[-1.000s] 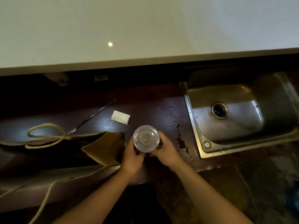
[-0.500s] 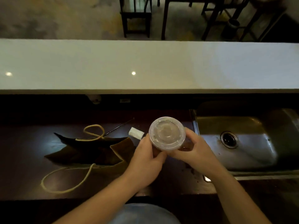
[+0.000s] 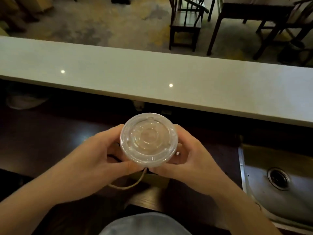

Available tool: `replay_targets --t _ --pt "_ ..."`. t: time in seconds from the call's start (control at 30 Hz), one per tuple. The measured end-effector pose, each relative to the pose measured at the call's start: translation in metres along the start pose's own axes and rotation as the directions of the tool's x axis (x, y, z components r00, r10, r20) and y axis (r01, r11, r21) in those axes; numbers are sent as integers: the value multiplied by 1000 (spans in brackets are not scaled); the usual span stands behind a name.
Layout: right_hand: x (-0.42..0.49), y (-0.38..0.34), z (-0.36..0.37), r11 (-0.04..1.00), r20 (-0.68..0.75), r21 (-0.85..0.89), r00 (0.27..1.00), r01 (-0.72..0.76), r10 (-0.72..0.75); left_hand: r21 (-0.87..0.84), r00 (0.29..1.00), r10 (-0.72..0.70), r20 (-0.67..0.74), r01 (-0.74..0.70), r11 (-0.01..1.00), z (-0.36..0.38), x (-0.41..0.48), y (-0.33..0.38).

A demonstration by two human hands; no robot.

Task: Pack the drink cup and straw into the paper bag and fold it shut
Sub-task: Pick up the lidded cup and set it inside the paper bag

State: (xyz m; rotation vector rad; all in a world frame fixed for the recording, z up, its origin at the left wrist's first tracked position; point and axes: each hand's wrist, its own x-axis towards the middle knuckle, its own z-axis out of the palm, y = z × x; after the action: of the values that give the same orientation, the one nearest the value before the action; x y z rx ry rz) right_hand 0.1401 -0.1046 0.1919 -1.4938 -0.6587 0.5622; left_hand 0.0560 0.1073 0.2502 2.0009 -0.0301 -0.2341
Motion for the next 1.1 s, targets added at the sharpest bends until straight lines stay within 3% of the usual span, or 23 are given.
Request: replay_targets --t 0.27,0.43,0.67,1.1 --pt "15 23 32 986 -108 -62 983 -157 150 -43 989 -18 144 25 999 -25 22 -62" --pt "17 27 47 956 -205 -189 961 -224 185 166 981 65 183 -96 981 -26 36 -89" --pt "17 24 73 904 -331 -308 924 -297 191 199 961 83 265 -139 970 -38 46 -106" --pt "29 19 72 813 -231 -442 924 -380 306 424 885 3 466 -226 877 -40 73 -106"
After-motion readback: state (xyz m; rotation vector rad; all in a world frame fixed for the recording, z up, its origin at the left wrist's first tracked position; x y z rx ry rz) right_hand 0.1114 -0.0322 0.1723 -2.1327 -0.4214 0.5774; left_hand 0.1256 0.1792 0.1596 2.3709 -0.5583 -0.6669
